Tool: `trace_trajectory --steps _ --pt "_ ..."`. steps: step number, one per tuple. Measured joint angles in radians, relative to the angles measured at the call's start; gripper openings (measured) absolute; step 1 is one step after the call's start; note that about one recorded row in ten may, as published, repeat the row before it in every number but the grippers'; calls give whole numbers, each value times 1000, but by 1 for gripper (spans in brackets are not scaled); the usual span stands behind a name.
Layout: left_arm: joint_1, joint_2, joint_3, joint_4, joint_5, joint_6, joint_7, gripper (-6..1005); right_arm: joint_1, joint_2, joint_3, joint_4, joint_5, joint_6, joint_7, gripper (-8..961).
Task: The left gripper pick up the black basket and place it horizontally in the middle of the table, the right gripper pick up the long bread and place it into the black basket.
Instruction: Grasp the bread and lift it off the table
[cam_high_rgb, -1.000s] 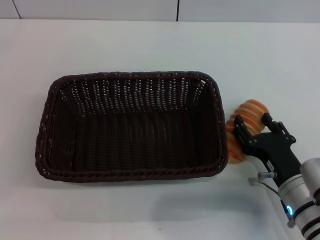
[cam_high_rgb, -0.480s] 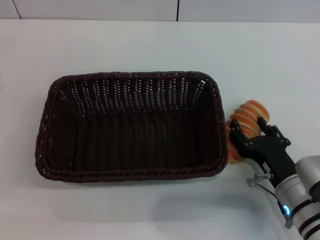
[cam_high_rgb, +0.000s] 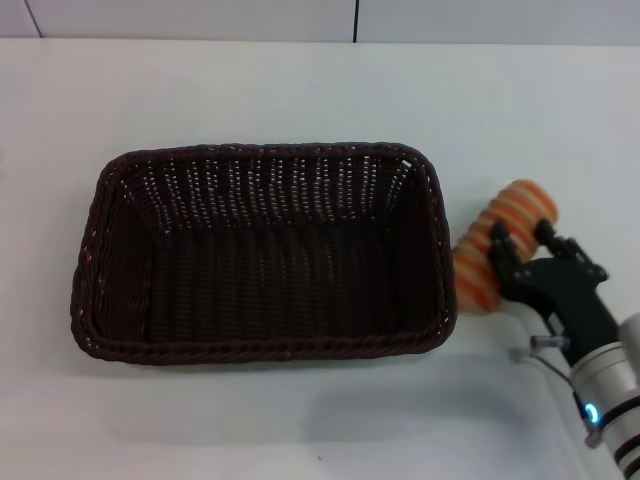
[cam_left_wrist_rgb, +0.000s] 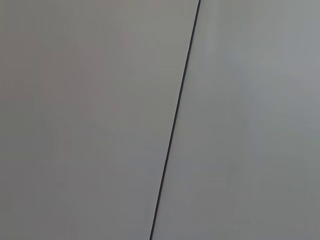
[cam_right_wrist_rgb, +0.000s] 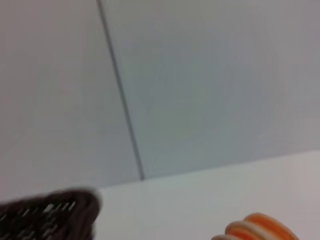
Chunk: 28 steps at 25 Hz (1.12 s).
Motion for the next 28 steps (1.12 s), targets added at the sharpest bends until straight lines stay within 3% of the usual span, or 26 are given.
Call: trace_trajectory --steps 8,13,18,24,28 --pt "-8 0 -1 2 0 -2 0 814 -53 10 4 -19 -10 -251 1 501" --pt "-15 0 -1 0 0 0 0 814 -69 17 -15 -15 -148 -350 1 370" --pt "-21 1 -1 7 0 5 4 814 -76 37 -12 -48 -195 -371 5 140" --pt "-22 3 -1 8 0 8 6 814 -76 31 -10 -93 -189 -343 81 106" --pt "-23 3 3 8 3 17 5 814 -80 27 -11 -129 -189 -333 150 268"
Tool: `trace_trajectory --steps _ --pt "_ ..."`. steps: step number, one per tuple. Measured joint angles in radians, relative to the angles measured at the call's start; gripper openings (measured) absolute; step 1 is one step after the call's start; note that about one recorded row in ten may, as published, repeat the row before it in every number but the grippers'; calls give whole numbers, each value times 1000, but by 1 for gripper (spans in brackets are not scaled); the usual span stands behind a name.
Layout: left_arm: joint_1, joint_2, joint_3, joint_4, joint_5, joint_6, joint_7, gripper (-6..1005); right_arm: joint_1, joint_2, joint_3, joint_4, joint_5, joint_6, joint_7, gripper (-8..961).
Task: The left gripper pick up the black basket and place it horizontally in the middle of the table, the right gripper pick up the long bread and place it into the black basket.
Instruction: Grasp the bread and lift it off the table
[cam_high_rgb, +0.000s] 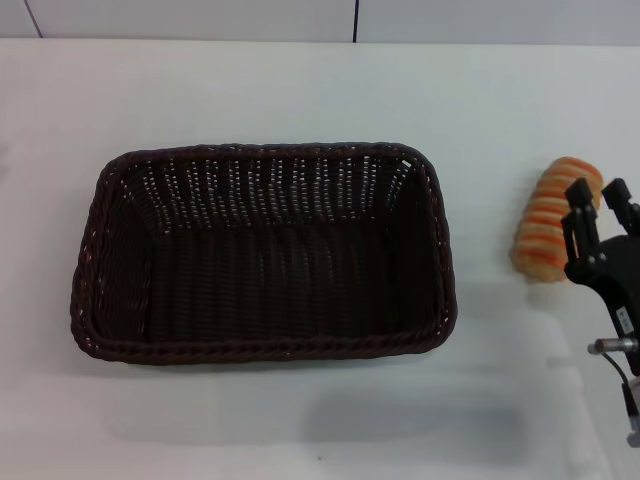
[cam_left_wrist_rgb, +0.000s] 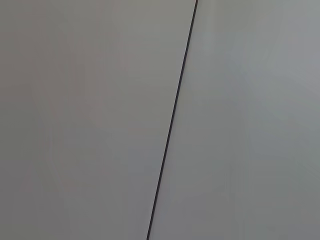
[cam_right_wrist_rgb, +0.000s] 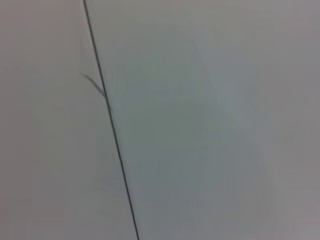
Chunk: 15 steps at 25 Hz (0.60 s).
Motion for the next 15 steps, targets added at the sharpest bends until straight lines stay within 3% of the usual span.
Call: trace_trajectory --steps 15 --pt "6 2 5 0 6 3 -5 814 -23 25 8 -15 63 79 0 726"
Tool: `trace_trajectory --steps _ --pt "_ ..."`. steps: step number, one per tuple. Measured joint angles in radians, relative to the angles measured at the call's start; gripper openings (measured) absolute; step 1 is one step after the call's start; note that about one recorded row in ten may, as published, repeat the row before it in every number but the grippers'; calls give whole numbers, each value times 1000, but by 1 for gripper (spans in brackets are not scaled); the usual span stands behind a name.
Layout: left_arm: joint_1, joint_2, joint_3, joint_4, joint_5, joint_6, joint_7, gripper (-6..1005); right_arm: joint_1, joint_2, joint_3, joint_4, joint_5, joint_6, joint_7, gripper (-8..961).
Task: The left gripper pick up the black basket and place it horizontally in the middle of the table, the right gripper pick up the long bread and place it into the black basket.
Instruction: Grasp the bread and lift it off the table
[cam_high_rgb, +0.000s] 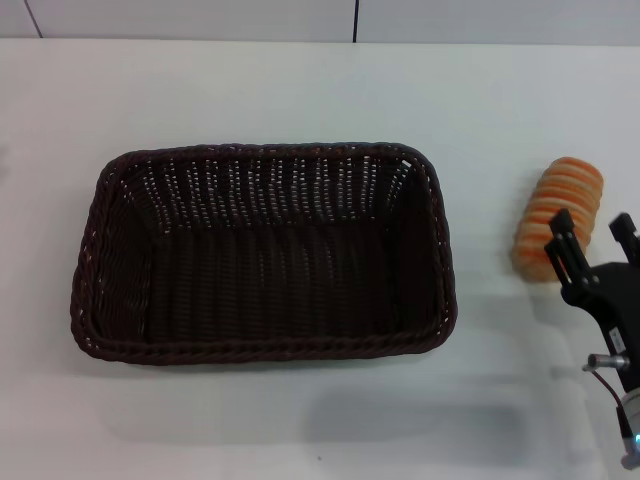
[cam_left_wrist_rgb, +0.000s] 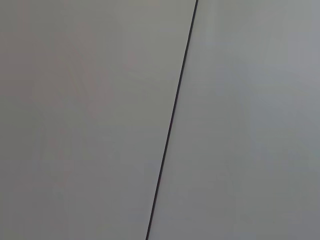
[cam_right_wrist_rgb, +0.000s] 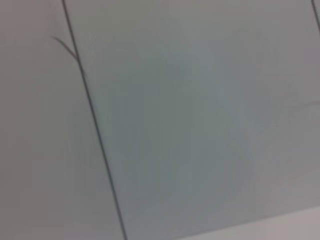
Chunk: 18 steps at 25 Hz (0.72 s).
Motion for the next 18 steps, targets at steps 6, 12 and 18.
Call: trace_trajectory --steps 6,12,18 --pt "0 0 0 -1 8 0 -1 814 3 7 14 -28 25 60 4 709" --pt "2 0 0 -4 11 -1 -1 814 35 18 31 -55 26 143 9 692" --pt "3 0 0 -3 10 -4 -1 814 47 19 49 -81 26 185 46 674"
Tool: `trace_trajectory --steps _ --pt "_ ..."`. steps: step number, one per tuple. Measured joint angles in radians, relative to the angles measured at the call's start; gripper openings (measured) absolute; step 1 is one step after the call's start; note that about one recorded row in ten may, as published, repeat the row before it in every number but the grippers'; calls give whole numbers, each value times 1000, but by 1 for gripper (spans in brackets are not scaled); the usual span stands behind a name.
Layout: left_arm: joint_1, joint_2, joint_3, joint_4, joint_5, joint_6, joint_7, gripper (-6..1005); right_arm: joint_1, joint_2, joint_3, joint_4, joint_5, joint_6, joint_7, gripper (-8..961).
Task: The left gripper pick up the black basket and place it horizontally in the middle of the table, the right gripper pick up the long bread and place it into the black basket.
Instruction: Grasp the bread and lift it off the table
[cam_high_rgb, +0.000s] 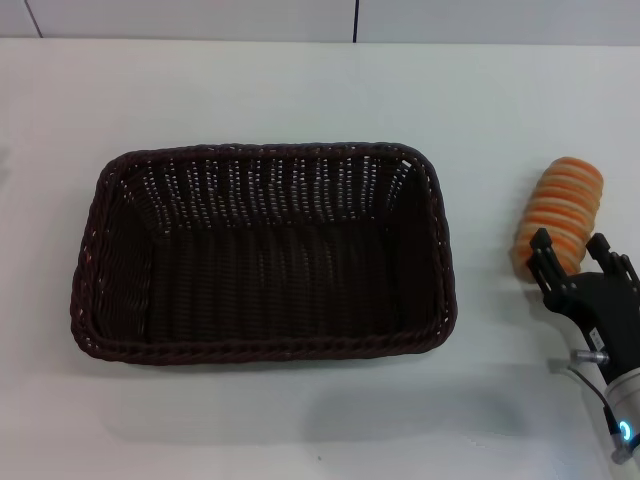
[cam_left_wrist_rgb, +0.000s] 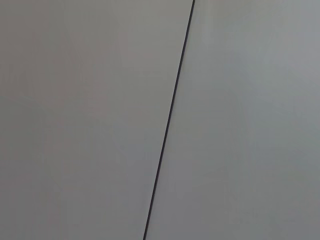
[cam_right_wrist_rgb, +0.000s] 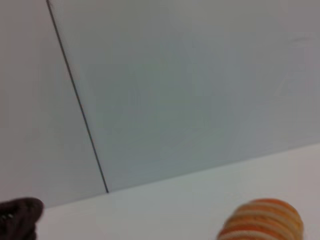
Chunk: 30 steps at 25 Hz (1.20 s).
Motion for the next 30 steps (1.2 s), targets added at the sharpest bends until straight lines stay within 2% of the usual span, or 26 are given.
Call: trace_trajectory --steps 10,22,30 --pt "0 -2 0 2 -4 -7 -10 814 21 1 30 -21 -3 81 10 645" --pt "12 -3 -10 3 -7 -35 -30 814 8 -1 38 -6 -3 50 17 611" --pt "14 -3 -10 3 -7 -41 -37 814 8 1 57 -14 -2 31 24 529"
